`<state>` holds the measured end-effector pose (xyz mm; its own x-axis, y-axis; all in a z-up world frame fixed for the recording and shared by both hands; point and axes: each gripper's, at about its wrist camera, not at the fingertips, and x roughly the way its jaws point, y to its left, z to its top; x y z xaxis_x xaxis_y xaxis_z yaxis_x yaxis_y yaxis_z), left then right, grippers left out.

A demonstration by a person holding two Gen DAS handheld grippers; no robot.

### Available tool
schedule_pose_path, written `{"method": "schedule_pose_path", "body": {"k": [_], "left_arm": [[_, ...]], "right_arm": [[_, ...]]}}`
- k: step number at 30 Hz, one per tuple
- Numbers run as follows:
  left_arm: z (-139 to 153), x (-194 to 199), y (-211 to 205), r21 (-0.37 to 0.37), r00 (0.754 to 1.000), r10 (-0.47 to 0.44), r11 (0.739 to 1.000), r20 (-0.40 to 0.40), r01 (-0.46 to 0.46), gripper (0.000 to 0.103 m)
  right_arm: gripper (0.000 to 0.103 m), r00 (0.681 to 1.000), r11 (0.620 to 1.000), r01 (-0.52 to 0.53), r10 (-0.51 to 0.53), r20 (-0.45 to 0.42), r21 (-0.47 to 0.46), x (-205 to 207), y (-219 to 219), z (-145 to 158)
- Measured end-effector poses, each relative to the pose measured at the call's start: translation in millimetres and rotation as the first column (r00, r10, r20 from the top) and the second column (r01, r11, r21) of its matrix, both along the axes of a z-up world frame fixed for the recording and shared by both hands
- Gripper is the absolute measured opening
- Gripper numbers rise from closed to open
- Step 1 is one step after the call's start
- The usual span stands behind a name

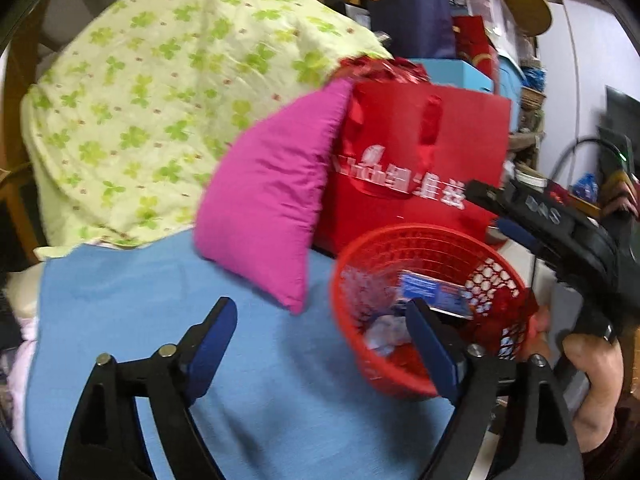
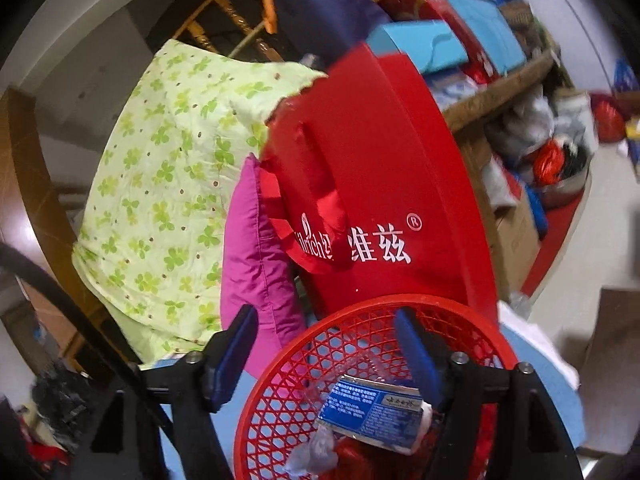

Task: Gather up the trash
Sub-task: 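Withdraw both open tools from the basket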

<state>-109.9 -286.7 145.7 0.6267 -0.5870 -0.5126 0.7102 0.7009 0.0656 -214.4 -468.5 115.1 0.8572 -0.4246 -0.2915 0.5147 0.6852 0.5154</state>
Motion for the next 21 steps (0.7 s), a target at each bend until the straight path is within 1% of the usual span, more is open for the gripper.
{"method": "schedule_pose_path", "body": {"k": [2,3,6,7,9,10,13,16,21], "left_arm": [[9,-1,19,-0.001,0.999,0.042,0.999,0.021,-0.042,0.093],[13,-2,29,-0.002,0.998,0.060,0.998,0.031,-0.060,0.093],[24,-3,55,-0.003,0.993,0.106,0.994,0.051,-0.106,0.094],[28,-4,65,-0.004,0.991,0.121,0.993,0.055,-0.121,0.094],[35,-6,81,-0.008,0.987,0.149,0.989,0.063,-0.149,0.094],[39,-7,89,-0.010,0.984,0.166,0.986,0.067,-0.166,0.094],[48,-12,113,-0.029,0.973,0.214,0.977,0.080,-0.213,0.094],[57,-19,132,-0.043,0.962,0.253,0.967,0.102,-0.250,0.099],[72,-33,160,-0.067,0.934,0.325,0.946,0.146,-0.319,0.101]], "right_arm": [[0.078,1.000,0.999,0.007,-0.008,-0.019,-0.042,-7,15,4],[0.078,0.999,0.996,0.014,-0.017,-0.038,-0.083,-12,29,7],[0.082,0.999,0.990,0.007,-0.014,-0.052,-0.142,-27,61,13],[0.085,0.998,0.988,-0.004,-0.004,-0.055,-0.152,-33,73,15],[0.086,0.998,0.985,-0.021,0.009,-0.068,-0.172,-40,90,19],[0.086,0.996,0.980,-0.037,0.020,-0.088,-0.195,-44,104,23],[0.086,0.990,0.971,-0.086,0.059,-0.126,-0.223,-52,131,34],[0.086,0.985,0.962,-0.106,0.068,-0.156,-0.253,-62,156,49],[0.086,0.978,0.943,-0.148,0.095,-0.185,-0.297,-77,194,72]]}}
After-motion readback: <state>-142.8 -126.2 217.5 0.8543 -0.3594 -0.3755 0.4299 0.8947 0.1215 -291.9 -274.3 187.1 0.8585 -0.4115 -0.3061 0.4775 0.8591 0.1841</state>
